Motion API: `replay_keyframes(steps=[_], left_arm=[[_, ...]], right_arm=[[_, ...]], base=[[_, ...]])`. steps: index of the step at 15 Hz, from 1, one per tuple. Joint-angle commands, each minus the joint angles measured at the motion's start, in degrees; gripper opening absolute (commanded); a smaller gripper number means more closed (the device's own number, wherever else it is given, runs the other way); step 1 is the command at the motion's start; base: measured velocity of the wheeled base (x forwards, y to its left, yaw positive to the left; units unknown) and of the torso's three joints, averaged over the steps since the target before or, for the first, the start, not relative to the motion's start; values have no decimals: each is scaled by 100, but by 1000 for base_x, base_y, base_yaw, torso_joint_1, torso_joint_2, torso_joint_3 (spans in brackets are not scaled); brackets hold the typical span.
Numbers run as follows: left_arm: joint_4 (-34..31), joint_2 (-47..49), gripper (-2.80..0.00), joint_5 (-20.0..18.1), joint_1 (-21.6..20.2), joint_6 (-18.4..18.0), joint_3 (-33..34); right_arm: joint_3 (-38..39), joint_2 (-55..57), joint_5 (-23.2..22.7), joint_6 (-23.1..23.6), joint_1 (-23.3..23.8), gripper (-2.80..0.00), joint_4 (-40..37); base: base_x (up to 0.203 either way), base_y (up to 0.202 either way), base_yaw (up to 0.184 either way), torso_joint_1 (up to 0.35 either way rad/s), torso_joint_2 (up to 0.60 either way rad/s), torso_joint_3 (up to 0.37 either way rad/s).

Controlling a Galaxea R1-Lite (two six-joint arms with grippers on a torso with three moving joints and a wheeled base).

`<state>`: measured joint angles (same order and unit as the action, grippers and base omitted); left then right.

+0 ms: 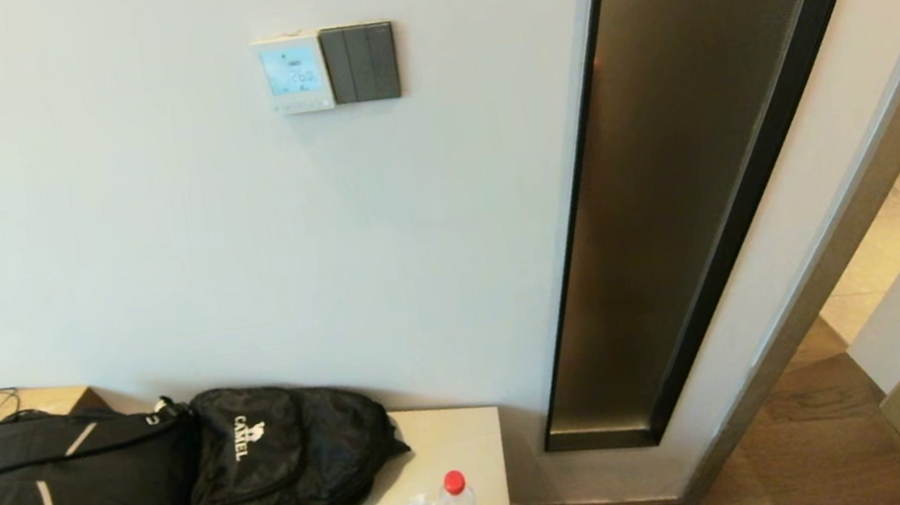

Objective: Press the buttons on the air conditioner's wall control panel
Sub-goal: Turn off the central air conditioner

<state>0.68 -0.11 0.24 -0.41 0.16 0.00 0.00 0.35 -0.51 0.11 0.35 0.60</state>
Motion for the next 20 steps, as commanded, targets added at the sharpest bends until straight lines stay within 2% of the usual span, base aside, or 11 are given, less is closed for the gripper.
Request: replay_keyframes(steps=[1, 20], left_arm=[[2, 8, -280, 2, -2, -2, -15], [2, 2, -280, 2, 6, -7, 0]], right_arm=[[9, 9, -7, -3, 0, -280, 2], [9, 9, 7, -3, 0, -280, 2]], base=[[0, 0, 0, 0, 0, 0], [0, 0, 0, 0, 0, 0]])
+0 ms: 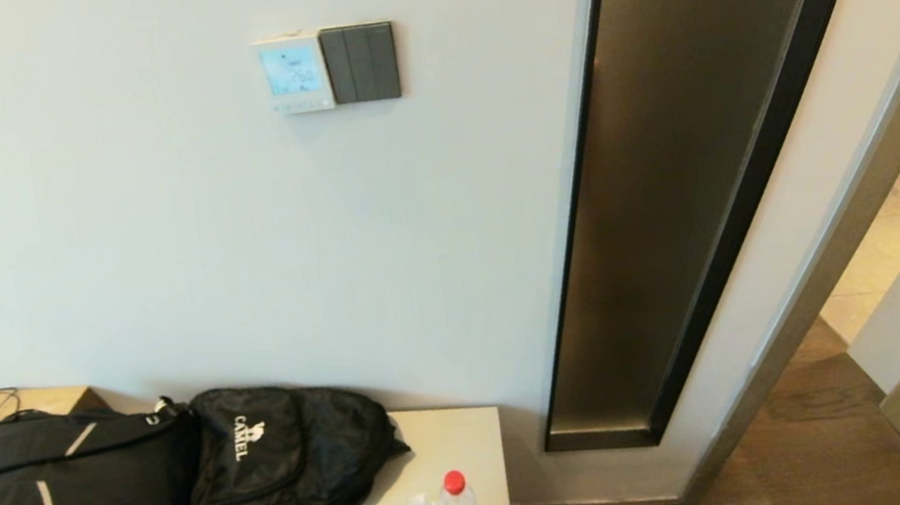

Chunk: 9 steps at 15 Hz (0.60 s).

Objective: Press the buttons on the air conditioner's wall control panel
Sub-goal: Turn off the central air conditioner

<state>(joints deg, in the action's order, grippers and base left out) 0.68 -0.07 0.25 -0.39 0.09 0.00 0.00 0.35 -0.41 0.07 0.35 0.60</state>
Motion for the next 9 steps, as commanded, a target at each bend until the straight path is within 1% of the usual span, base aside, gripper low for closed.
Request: replay_keyframes(steps=[1, 6, 7, 9], left_arm=[[2, -1, -280, 1, -5, 0, 0], [-27, -10, -280, 10, -5, -157, -54], [-54, -2, -280, -15, -5, -148, -133], [-208, 11, -280, -154, -5, -108, -524]], right_arm=[[9, 9, -2, 1, 0, -280, 2], [9, 9, -2, 10, 0, -280, 2], [9, 9, -2, 10, 0, -280, 2], [9, 9, -2, 10, 0, -280, 2]], base=[[0, 0, 0, 0, 0, 0], [0, 0, 0, 0, 0, 0], [0, 0, 0, 0, 0, 0], [0, 0, 0, 0, 0, 0]])
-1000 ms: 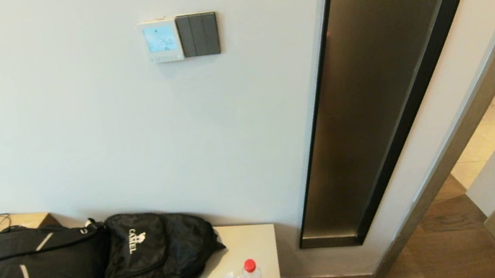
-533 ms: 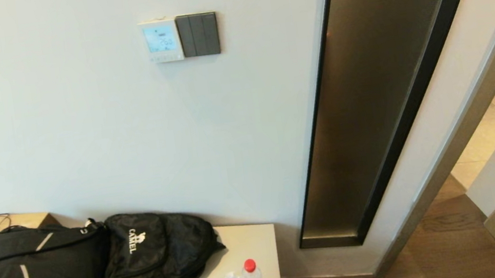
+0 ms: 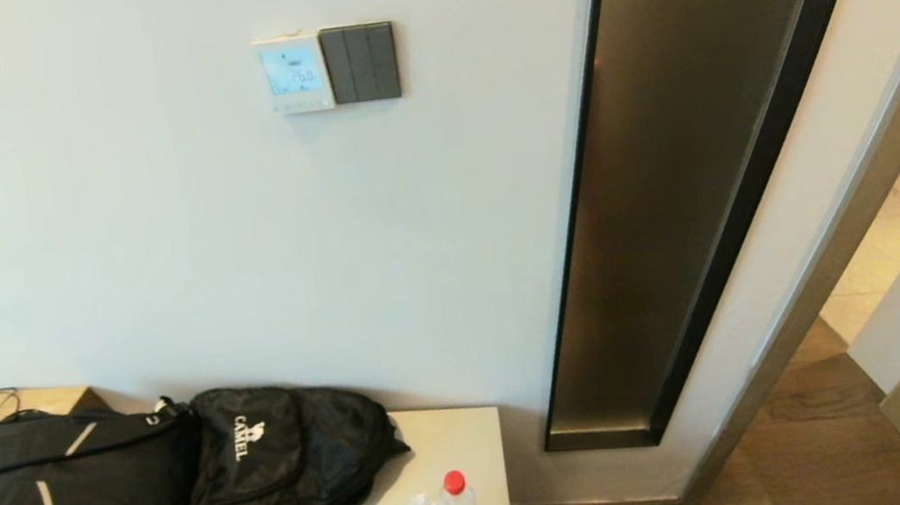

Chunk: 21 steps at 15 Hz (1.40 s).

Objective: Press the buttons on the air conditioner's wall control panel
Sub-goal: Turn off the central air conditioner

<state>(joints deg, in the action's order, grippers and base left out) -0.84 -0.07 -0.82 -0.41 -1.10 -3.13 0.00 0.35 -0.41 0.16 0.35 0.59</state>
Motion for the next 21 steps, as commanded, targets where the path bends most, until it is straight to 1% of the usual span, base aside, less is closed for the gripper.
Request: replay_keyframes(steps=[1, 3, 6, 10, 17, 21], left_arm=[[-267, 37, -280, -113, -2, 16, -465], [-501, 334, -280, -235, -1, 21, -949], [-352, 1241, -280, -313, 20, 29, -1632], [267, 2899, -280, -392, 185, 48, -2663], [1443, 5706, -280, -979, 287, 130, -4520], [2083, 7277, -280, -1044, 563, 219, -5435]], right_arm=[[9, 9, -2, 2, 0, -280, 2], [9, 9, -2, 2, 0, -280, 2], [9, 9, -2, 2, 0, -280, 2], [9, 9, -2, 2, 0, -280, 2], [9, 9, -2, 2, 0, -280, 2], [9, 9, -2, 7, 0, -280, 2]], base=[[0, 0, 0, 0, 0, 0], [0, 0, 0, 0, 0, 0], [0, 0, 0, 0, 0, 0], [0, 0, 0, 0, 0, 0], [0, 0, 0, 0, 0, 0], [0, 0, 0, 0, 0, 0]])
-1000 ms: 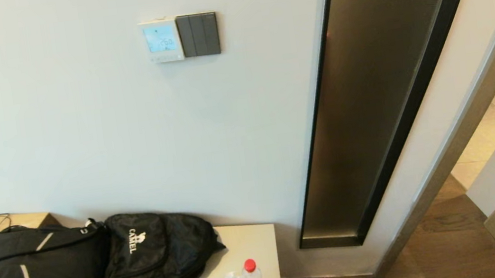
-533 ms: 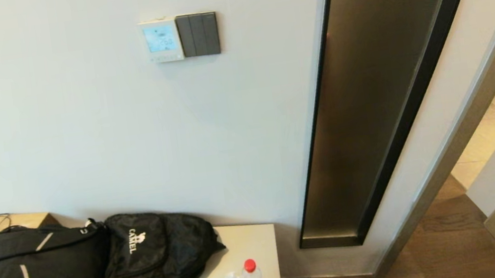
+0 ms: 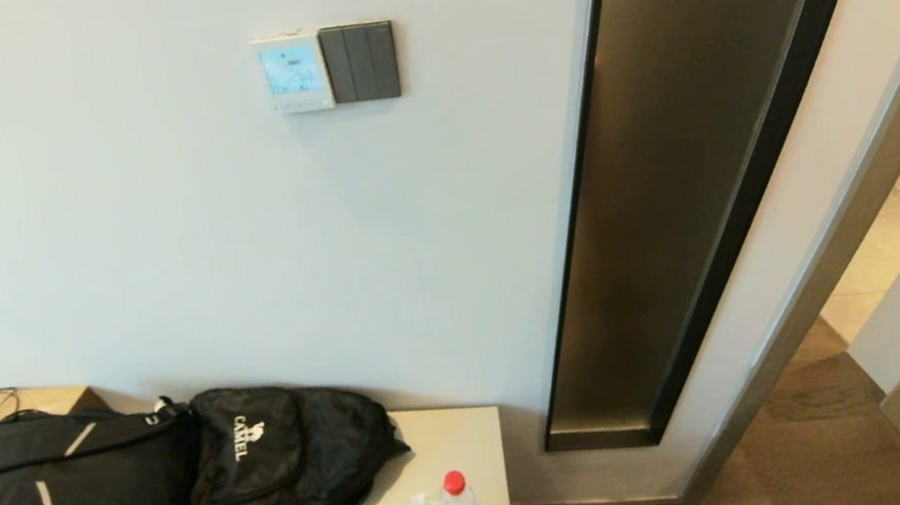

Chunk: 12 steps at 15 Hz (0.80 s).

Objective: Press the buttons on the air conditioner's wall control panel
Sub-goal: Turn off the central air conditioner

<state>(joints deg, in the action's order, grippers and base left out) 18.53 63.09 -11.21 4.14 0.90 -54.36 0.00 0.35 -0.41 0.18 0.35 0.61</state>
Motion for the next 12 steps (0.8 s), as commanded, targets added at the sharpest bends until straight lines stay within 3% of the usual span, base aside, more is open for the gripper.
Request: replay_keyframes(steps=[1, 5, 9, 12], left_arm=[[308, 1341, -280, 27, 236, 62, -551], [555, 2606, -280, 407, 821, 123, -1615], [673, 3542, -280, 538, 1151, 119, -2361], [1200, 4202, -280, 836, 1292, -23, -2761]], right_arm=[[9, 9, -2, -1, 0, -280, 0], [9, 9, -2, 3, 0, -280, 8], [9, 9, -2, 8, 0, -280, 18], [9, 9, -2, 8, 0, -280, 18]], base=[[0, 0, 0, 0, 0, 0], [0, 0, 0, 0, 0, 0], [0, 0, 0, 0, 0, 0], [0, 0, 0, 0, 0, 0]])
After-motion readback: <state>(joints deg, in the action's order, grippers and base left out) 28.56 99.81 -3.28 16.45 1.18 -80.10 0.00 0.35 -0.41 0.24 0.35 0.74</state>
